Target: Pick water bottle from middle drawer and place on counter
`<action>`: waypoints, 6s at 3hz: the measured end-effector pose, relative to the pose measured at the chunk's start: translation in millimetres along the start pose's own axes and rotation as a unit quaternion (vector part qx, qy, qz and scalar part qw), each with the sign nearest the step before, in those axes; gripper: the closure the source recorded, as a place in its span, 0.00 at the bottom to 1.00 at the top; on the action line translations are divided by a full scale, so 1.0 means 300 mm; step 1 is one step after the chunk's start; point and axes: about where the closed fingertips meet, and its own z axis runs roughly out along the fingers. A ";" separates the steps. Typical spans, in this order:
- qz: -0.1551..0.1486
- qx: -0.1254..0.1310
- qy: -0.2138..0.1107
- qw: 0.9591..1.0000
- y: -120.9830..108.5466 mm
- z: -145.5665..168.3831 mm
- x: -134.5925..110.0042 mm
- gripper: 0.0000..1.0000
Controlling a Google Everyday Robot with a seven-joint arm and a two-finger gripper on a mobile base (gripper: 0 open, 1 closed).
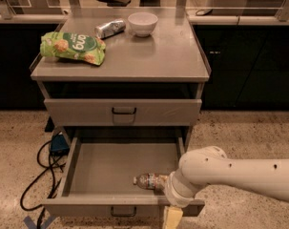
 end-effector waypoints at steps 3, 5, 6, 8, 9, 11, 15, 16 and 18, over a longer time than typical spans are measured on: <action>-0.012 0.048 -0.085 0.995 -0.131 -0.090 0.078 0.00; -0.037 0.093 -0.090 0.991 -0.244 -0.175 0.102 0.00; -0.047 0.114 -0.130 0.984 -0.300 -0.170 0.108 0.00; -0.062 0.181 -0.221 0.956 -0.574 -0.167 0.146 0.00; -0.060 0.179 -0.204 0.961 -0.570 -0.155 0.141 0.00; -0.053 0.202 -0.113 0.971 -0.654 -0.003 0.130 0.00; -0.011 0.146 -0.047 0.988 -0.777 0.368 0.352 0.00; -0.011 0.146 -0.047 0.988 -0.777 0.368 0.352 0.00; -0.027 0.142 -0.004 0.989 -0.737 0.316 0.265 0.00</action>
Offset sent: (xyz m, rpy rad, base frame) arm 0.0588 -0.0446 0.0314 0.3386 -0.2895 0.1484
